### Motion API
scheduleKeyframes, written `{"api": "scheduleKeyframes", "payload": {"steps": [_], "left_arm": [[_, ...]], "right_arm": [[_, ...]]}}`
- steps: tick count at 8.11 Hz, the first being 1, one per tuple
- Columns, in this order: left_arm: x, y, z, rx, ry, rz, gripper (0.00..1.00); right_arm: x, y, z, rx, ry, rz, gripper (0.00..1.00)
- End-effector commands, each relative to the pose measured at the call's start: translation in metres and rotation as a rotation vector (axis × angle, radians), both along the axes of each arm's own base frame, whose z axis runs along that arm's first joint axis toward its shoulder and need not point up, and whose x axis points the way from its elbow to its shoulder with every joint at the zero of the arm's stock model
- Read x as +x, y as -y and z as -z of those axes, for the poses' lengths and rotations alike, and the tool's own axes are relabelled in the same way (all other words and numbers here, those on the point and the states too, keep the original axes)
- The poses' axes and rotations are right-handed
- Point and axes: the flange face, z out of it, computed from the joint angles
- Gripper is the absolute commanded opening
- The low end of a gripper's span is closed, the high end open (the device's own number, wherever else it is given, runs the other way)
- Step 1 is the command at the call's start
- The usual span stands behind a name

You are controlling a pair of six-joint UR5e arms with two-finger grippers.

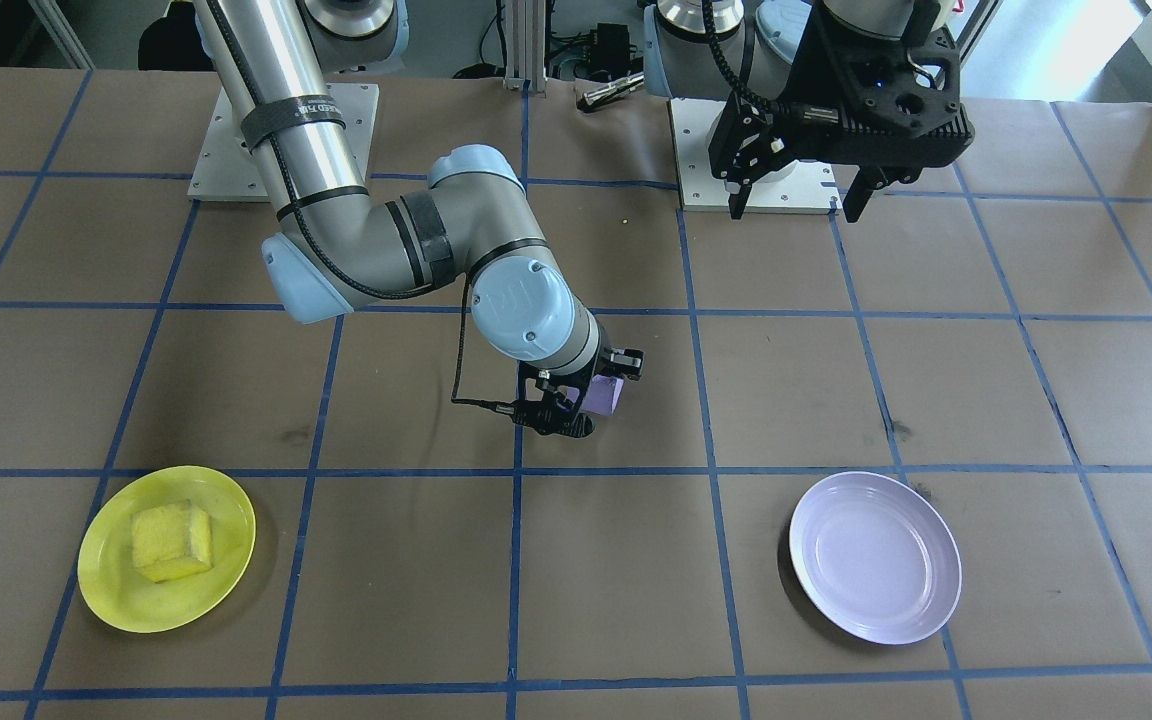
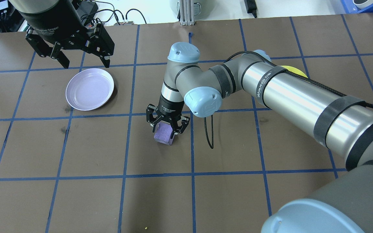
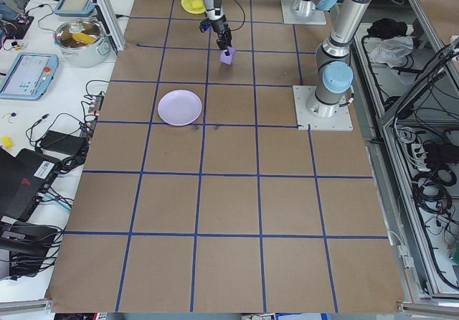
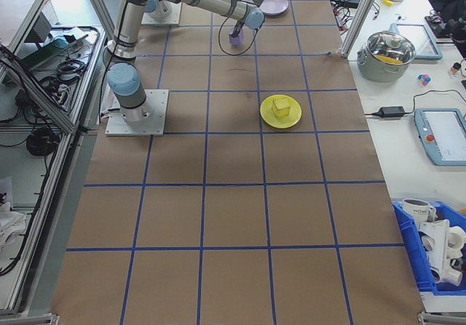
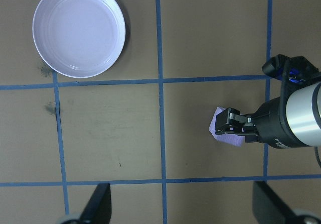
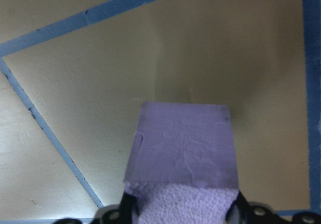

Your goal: Sort blocks by color into plates

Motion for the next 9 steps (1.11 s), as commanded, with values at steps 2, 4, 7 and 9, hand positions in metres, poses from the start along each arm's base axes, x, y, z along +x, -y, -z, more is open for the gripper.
{"api": "scheduleKeyframes", "payload": {"steps": [2, 4, 7, 9], "left_arm": [[-0.001, 0.000, 0.000, 0.000, 0.000, 0.001, 1.00], [-0.001, 0.000, 0.000, 0.000, 0.000, 0.001, 1.00], [-0.012, 0.014, 0.015, 0.025, -0.070, -0.007, 1.00], [-0.025, 0.014, 0.021, 0.019, -0.088, 0.094, 1.00]], "right_arm": [[-0.024, 0.018, -0.060, -0.102, 0.024, 0.039, 1.00], [-0.110, 0.056, -0.101, -0.207, 0.019, 0.026, 1.00], [-0.244, 0.080, -0.141, -0.331, -0.141, -0.218, 1.00], [-0.319, 0.075, -0.176, -0.385, -0.154, -0.329, 1.00]]}}
